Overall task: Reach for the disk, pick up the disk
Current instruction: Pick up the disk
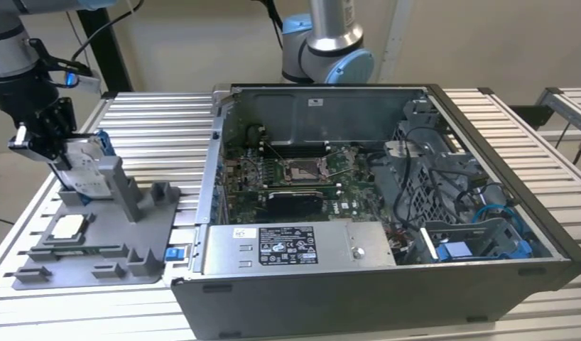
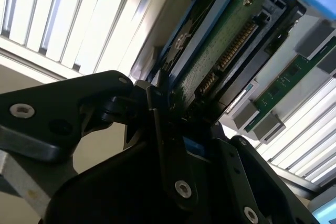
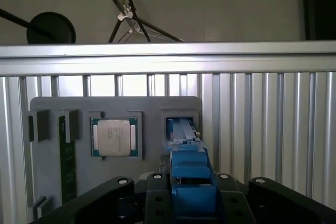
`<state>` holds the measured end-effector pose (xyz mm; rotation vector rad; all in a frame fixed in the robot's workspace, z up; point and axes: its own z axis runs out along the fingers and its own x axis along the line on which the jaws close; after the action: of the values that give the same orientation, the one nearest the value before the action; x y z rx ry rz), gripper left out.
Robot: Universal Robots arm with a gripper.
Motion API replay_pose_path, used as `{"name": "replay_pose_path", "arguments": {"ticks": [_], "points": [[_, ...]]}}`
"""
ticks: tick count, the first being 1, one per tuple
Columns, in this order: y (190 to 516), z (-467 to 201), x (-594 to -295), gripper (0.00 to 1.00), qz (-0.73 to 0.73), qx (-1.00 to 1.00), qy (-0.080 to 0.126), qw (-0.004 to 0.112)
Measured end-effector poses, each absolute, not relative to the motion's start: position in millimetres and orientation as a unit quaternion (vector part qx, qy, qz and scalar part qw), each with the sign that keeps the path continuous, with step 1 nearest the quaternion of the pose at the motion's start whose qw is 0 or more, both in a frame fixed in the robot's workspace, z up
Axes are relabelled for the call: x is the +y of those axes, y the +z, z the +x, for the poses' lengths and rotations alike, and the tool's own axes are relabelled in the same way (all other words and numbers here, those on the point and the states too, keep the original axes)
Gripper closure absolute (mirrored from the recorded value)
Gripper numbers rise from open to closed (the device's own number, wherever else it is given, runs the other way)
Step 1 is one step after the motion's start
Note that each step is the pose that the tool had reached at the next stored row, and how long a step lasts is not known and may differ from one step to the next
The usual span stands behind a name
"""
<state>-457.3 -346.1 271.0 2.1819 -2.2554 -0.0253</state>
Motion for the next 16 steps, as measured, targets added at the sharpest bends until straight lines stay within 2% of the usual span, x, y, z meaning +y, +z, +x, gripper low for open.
{"name": "replay_pose_path", "arguments": {"ticks": [16], "points": [[289, -457, -346, 1.0, 0.695, -0.719, -0.008, 0.002]]}}
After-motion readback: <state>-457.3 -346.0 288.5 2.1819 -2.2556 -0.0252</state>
